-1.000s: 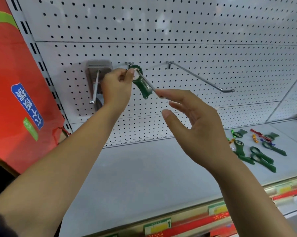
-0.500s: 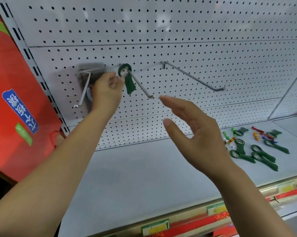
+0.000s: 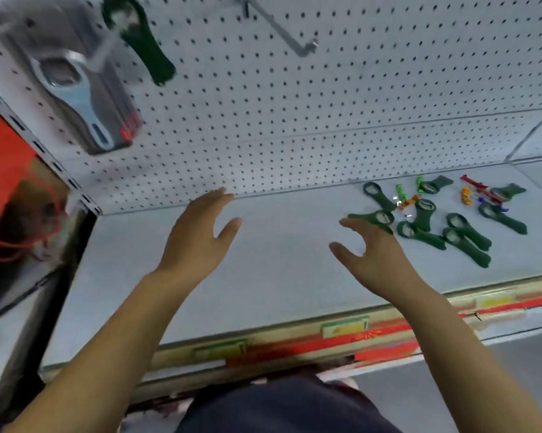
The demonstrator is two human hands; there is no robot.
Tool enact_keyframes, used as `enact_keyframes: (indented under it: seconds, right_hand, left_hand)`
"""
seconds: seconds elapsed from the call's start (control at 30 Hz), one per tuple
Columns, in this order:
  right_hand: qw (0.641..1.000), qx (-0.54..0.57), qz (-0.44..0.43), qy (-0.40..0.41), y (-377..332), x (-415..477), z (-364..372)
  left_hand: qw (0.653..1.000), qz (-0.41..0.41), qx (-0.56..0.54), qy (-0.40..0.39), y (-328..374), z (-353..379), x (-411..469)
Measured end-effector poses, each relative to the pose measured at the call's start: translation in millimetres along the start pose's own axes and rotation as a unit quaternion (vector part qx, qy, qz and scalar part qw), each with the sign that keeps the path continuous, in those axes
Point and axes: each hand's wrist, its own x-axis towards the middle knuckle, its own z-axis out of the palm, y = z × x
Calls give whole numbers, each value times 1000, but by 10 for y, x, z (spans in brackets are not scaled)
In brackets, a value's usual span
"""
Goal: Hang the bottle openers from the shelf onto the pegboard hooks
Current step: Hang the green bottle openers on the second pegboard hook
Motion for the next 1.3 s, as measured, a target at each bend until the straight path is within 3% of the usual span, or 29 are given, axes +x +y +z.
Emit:
enact_keyframes:
  seconds: [0.13,0.27,0.4,0.5,0.6,0.73,0.93,1.3]
  right_hand:
    - [996,-36,78,14,752,171,-74]
    - [988,-151,-6,-36,1339,253,-6]
    - [977,-185,-54,-92,1644,349,25]
    - [987,-135,-63,-57,1791,379,-4]
    - [999,-18,-24,14,1895,375,-53]
    - [998,-9,15,64,1944,464,-102]
    - [998,-42,42,15,1973,583,-199]
    - [976,132,171,11,2201,479,-618]
  left_hand:
    - [999,17,-6,-38,471,619,-9]
    - [997,14,-29,-70,901,1200,11]
    - [994,-18,-28,-101,1165,1654,-6]
    - [990,-79,-45,-108,1205,1850,-66]
    - [985,-123,-58,-104,1216,1971,-117]
    - [986,-110,-43,-116,1390,2154,110]
    - [990,-67,-28,-123,1672,2452,687]
    - [993,-34,33,-105,1774,2718,1006]
